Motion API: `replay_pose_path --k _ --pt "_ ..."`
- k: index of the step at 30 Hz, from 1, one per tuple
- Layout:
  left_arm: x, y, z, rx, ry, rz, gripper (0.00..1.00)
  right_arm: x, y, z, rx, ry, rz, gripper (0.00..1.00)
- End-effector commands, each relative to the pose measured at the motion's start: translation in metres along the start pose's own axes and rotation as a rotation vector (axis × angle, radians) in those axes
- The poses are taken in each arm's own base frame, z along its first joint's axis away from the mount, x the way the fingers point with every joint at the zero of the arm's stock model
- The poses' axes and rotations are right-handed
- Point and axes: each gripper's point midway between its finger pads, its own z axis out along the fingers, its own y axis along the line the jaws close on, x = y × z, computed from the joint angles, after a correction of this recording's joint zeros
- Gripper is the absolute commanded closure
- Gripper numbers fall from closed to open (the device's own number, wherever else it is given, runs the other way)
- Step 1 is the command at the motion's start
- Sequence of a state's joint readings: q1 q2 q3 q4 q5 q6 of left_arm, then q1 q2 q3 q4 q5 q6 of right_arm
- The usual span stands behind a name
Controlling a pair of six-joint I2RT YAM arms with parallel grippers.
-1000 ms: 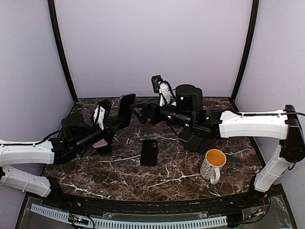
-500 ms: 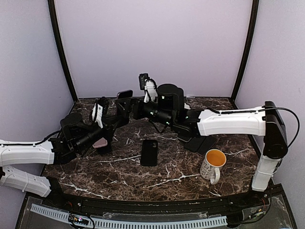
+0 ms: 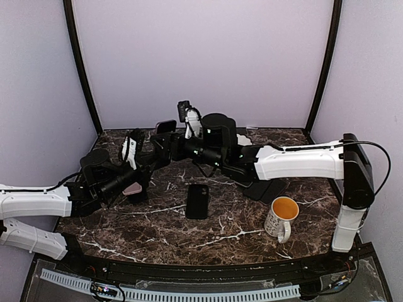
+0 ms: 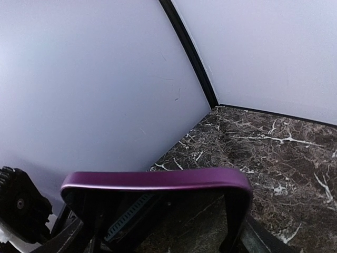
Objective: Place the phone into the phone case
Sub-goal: Pass from the left arm to the right, then move the phone case to the center of the board.
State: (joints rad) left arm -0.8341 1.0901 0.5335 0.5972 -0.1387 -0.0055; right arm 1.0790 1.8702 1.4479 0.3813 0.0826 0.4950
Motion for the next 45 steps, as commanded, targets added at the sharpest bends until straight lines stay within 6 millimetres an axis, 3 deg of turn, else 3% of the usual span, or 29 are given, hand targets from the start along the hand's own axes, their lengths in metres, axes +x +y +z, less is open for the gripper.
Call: replay_pose_path --k 1,5,9,14,19,24,25,28,29,30,31,32,33,34,35,37,45 --pt "-0.033 -0.003 -0.005 0.016 -0.117 -0.018 1.0 -0.013 0.003 -0.001 -0.011 -0.04 -0.006 0.32" --pt "-0.031 -0.007 -0.003 0.037 -0.107 -0.018 1.0 -0.017 0.003 -0.005 -0.015 -0.049 -0.019 0.54" --pt "-0.026 -0.013 0.0 0.07 -0.084 -0.02 1.0 -0.025 -0.001 -0.013 -0.009 -0.074 -0.029 0.7" --pt "-0.019 -0.023 0.004 0.125 -0.047 -0.024 0.79 -0.039 -0.022 -0.027 0.01 -0.097 -0.024 0.91" --pt "-0.011 -0.037 0.01 0.197 0.014 -0.025 0.48 -0.052 -0.059 -0.051 0.103 -0.108 -0.033 0.99" --pt "0.005 -0.052 0.023 0.275 0.12 -0.018 0.31 -0.063 -0.111 -0.085 0.314 -0.076 -0.093 1.0" --pt "0.017 -0.053 0.025 0.281 0.179 -0.007 0.29 -0.064 -0.119 -0.092 0.349 -0.069 -0.105 1.0" --pt "0.035 -0.054 0.045 0.278 0.312 0.032 0.28 -0.068 -0.139 -0.113 0.42 -0.058 -0.131 1.0" --pt "0.06 -0.053 0.049 0.273 0.409 0.049 0.28 -0.07 -0.143 -0.119 0.434 -0.056 -0.139 1.0" --pt "0.055 -0.051 0.056 0.263 0.419 0.061 0.31 -0.07 -0.147 -0.124 0.448 -0.048 -0.149 1.0" --pt "0.08 -0.05 0.058 0.265 0.514 0.086 0.36 -0.071 -0.15 -0.129 0.464 -0.042 -0.157 1.0" --pt "0.076 -0.046 0.064 0.241 0.529 0.1 0.42 -0.072 -0.152 -0.133 0.476 -0.037 -0.165 1.0" --pt "0.102 -0.043 0.06 0.231 0.636 0.112 0.45 -0.072 -0.154 -0.137 0.483 -0.031 -0.172 1.0" --pt "0.1 -0.038 0.064 0.206 0.657 0.124 0.48 -0.071 -0.154 -0.14 0.488 -0.026 -0.18 1.0" --pt "0.119 -0.036 0.058 0.203 0.74 0.136 0.49 -0.07 -0.155 -0.144 0.49 -0.024 -0.186 1.0" --pt "0.136 -0.032 0.051 0.19 0.827 0.148 0.51 -0.067 -0.156 -0.149 0.494 -0.016 -0.198 1.0" --pt "0.193 -0.029 0.03 0.177 1.041 0.133 0.57 -0.059 -0.155 -0.153 0.472 0.004 -0.212 1.0"
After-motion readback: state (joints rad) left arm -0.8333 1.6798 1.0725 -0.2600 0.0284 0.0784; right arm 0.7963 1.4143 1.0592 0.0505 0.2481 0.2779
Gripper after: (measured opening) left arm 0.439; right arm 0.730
